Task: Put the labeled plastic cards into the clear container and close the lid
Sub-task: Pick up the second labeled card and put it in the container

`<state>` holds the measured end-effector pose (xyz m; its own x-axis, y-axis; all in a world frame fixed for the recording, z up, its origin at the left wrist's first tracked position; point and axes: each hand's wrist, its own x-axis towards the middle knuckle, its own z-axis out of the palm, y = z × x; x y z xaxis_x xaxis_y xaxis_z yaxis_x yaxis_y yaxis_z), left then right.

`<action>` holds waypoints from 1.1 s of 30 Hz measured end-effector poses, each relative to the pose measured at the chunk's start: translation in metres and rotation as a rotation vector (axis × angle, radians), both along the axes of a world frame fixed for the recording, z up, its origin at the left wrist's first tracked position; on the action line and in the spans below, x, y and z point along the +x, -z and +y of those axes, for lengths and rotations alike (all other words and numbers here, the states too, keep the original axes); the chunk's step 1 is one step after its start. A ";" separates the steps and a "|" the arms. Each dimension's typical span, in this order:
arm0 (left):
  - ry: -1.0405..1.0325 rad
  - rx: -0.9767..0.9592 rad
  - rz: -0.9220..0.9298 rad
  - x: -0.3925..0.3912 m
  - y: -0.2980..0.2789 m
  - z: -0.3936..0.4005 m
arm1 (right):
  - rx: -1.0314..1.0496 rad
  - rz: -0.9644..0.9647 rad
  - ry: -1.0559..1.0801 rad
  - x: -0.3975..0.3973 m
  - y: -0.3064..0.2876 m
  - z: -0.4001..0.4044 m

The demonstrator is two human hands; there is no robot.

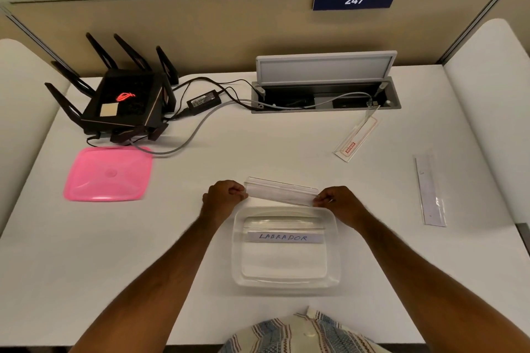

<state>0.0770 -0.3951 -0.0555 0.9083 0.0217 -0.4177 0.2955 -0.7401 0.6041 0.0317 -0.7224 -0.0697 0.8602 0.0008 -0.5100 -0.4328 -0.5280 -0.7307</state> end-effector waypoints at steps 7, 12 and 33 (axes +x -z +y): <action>-0.060 -0.145 -0.088 0.007 -0.007 0.003 | 0.049 -0.050 0.093 0.003 -0.014 0.001; -0.101 -0.308 -0.166 0.014 -0.020 0.007 | 0.084 -0.177 0.169 0.005 -0.035 0.001; -0.092 -0.529 -0.351 -0.011 -0.080 0.005 | 0.302 -0.369 0.495 -0.016 -0.101 0.004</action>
<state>0.0656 -0.3903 0.0242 0.9972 -0.0211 -0.0713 0.0618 -0.2968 0.9529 0.0162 -0.7180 0.0317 0.9134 -0.3405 -0.2229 -0.2650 -0.0819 -0.9608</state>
